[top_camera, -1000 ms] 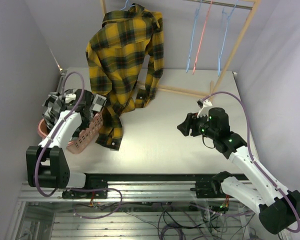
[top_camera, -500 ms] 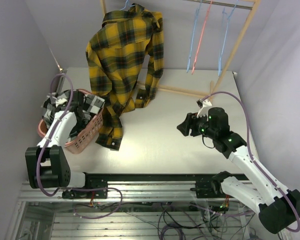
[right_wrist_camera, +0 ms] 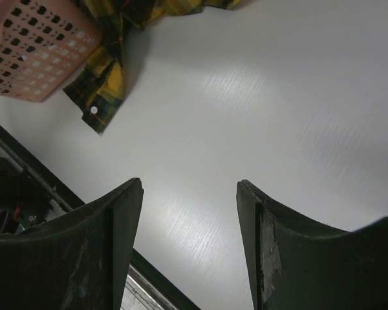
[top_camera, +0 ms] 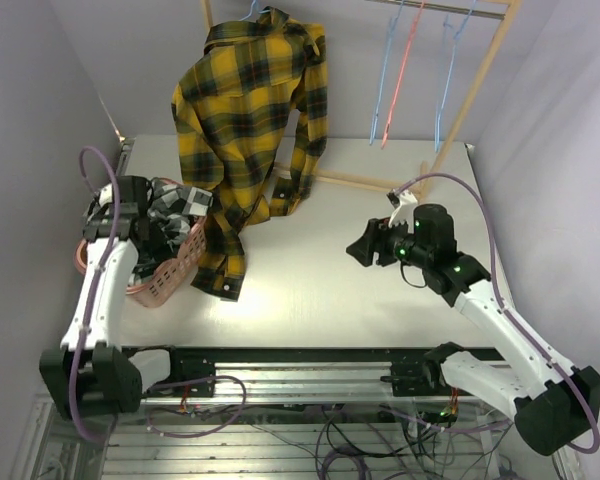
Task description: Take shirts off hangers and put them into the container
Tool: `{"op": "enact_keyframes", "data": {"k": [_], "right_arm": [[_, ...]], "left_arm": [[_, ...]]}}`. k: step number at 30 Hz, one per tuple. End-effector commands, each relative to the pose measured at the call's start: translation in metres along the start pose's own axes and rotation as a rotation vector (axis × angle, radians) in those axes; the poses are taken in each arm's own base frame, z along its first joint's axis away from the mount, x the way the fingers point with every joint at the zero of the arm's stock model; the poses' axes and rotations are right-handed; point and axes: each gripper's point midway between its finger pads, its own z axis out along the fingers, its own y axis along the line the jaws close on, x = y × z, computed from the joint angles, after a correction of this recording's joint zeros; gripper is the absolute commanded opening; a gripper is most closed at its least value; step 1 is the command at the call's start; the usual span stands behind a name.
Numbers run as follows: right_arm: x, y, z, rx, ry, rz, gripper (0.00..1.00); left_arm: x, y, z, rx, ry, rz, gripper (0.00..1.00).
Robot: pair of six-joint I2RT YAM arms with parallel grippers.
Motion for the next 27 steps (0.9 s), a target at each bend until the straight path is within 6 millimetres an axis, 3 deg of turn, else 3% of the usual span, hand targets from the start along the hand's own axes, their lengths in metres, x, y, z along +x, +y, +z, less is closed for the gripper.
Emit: {"op": "enact_keyframes", "data": {"k": [1,4,6,8,16,27], "right_arm": [[-0.027,0.023,0.000,-0.079,-0.047,-0.025,0.62],[-0.035,0.043,0.007,-0.105,-0.050,-0.052,0.63],[-0.041,0.057,0.014,-0.103,-0.051,-0.086,0.64],[-0.045,0.071,0.022,-0.094,-0.045,-0.125,0.65],[-0.115,0.114,0.056,-0.124,-0.113,-0.198,0.68],[-0.197,0.173,0.111,-0.197,-0.200,-0.269,0.68]], "left_arm": [[-0.040,-0.038,-0.063,0.351,-0.191,0.061,0.59],[-0.055,-0.062,-0.105,0.596,-0.365,0.102,0.60],[-0.056,-0.070,-0.117,0.675,-0.412,0.116,0.60],[-0.057,-0.071,-0.118,0.686,-0.433,0.128,0.60],[-0.047,-0.059,-0.103,0.647,-0.470,0.122,0.61],[-0.052,-0.055,-0.117,0.666,-0.530,0.116,0.61]]}}
